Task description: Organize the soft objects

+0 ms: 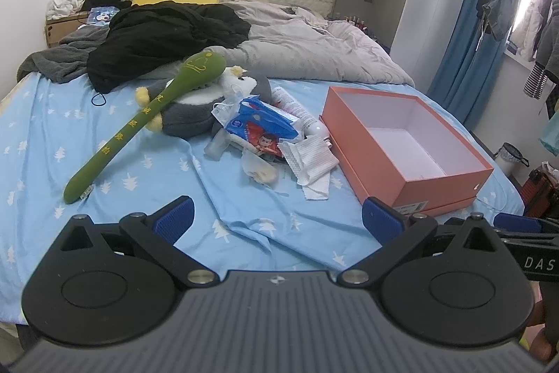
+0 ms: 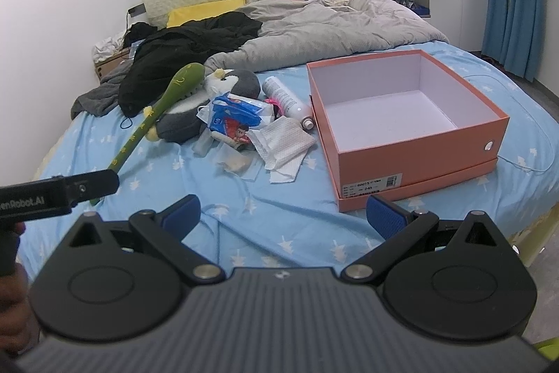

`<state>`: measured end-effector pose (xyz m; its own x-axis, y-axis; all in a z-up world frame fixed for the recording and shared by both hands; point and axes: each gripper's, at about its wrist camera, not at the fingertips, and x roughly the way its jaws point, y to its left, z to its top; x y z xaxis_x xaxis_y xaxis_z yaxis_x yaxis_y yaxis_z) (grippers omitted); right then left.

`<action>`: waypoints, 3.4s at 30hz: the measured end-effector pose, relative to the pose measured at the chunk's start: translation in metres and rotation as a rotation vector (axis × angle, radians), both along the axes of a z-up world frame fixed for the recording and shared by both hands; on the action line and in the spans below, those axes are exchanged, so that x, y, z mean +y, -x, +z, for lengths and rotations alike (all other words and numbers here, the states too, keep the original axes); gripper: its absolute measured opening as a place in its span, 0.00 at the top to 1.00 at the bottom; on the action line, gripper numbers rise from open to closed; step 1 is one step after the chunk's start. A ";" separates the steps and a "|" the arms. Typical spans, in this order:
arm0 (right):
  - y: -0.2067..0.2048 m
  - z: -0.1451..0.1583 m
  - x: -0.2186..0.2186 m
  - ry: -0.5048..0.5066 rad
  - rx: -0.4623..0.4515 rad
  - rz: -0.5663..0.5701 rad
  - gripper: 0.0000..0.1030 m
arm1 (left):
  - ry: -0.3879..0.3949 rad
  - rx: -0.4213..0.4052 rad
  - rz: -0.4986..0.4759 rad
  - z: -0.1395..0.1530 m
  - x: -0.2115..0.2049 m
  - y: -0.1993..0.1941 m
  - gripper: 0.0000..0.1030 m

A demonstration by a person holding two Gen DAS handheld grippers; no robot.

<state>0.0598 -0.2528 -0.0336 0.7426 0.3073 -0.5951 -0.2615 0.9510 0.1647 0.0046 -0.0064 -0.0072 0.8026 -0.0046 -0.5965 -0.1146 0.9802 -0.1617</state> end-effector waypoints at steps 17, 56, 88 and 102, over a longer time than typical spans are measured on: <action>-0.001 -0.006 0.003 0.008 0.013 0.006 0.00 | -0.003 0.012 -0.008 -0.004 0.000 -0.007 0.00; -0.018 -0.024 -0.005 0.005 0.076 -0.018 0.00 | 0.035 0.086 -0.034 -0.024 0.018 -0.035 0.00; -0.092 -0.078 0.066 0.011 0.074 0.118 0.37 | 0.088 0.149 0.047 -0.092 0.087 -0.135 0.03; -0.163 -0.126 0.109 0.089 -0.001 0.186 0.57 | 0.219 0.194 0.028 -0.160 0.110 -0.224 0.27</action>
